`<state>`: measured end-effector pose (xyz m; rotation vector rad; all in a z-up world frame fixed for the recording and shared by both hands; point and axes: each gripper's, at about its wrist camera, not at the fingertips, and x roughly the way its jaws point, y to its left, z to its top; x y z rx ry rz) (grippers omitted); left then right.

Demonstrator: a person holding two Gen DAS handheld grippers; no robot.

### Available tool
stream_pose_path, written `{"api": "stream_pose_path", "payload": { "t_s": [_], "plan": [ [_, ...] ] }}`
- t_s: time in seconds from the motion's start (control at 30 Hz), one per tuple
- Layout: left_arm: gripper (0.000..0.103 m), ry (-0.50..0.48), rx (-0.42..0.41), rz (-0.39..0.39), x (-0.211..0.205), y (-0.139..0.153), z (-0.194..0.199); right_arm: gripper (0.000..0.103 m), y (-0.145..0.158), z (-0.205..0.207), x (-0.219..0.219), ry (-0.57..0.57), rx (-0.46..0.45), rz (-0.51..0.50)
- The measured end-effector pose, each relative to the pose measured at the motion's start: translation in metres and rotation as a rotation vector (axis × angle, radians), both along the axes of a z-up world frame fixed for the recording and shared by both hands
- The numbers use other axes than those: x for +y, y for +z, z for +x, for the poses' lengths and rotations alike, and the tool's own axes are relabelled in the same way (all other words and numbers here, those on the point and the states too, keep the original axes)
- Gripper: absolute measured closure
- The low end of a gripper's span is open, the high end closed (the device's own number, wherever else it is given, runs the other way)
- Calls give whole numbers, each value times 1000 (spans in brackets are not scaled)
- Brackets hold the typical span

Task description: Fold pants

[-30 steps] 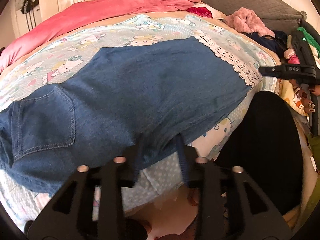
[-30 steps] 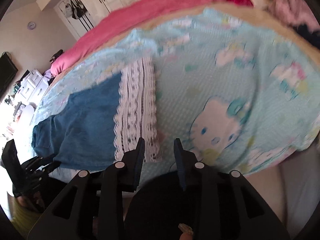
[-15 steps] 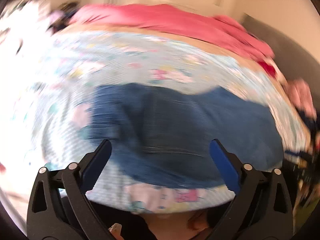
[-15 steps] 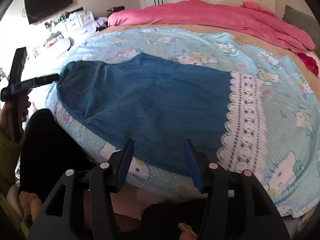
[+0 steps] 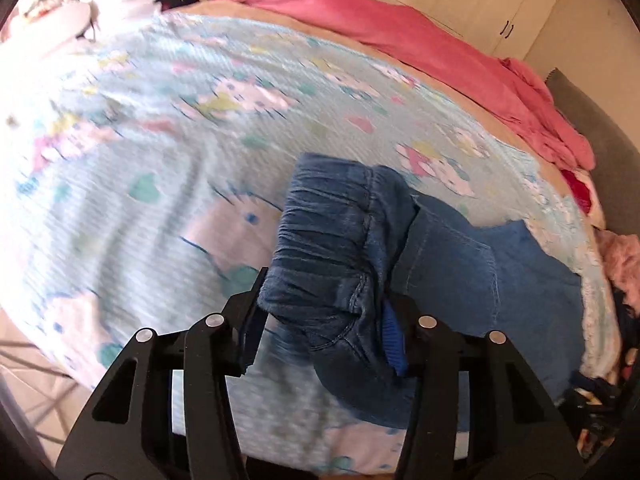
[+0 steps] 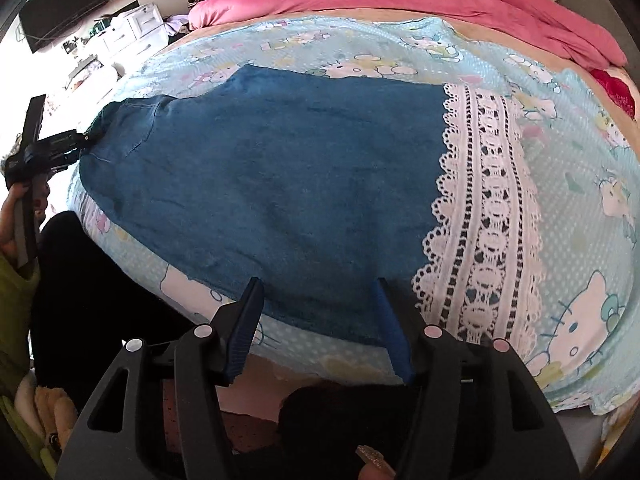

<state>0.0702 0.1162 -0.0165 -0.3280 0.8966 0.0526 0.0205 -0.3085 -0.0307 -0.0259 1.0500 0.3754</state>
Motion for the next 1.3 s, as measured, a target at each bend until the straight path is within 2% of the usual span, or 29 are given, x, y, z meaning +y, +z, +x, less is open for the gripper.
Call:
{"api": "stream_pose_path", "payload": {
  "t_s": [0.07,0.2,0.23,0.3,0.37,0.47,0.57,0.73,0.8,0.97,1.0,1.03,1.13,1.17,1.3],
  "plan": [
    [51,16,-4,53,-1,-2,-3,47,-1,-1,1,3,1,-3],
    [50,47,-64,87,-6,13,-23,46,2,-7,3,13,-12,-24],
    [49,49,-106,123,-12,26,-32,46,4,-9,3,17,-23,-24],
    [44,8,-153,133,-23,43,-45,46,11,-18,5,45,-65,-23],
    [37,-67,-170,116,-39,52,-48,46,14,-25,12,83,-99,-68],
    [37,-211,-142,89,-77,49,-46,47,15,-34,31,155,-151,-177],
    [37,-343,-68,62,-120,31,-38,52,14,-37,46,225,-190,-249],
    [33,-471,2,115,-171,3,-30,59,12,-36,66,313,-224,-303],
    [32,-478,28,160,-177,-9,-25,62,9,-32,71,338,-225,-312],
    [29,-492,29,181,-180,-19,-26,69,2,-26,86,379,-221,-325],
    [28,-492,29,176,-181,-19,-25,78,0,-24,89,388,-219,-331],
    [27,-493,28,167,-180,-19,-25,94,-2,-22,90,395,-213,-330],
    [27,-494,25,157,-178,-20,-28,99,-5,-16,86,391,-165,-280],
    [27,-495,24,155,-178,-19,-28,100,-2,-15,81,383,-144,-237],
    [26,-493,20,134,-175,-19,-28,102,-1,-20,71,385,-121,-187]
  ]
}}
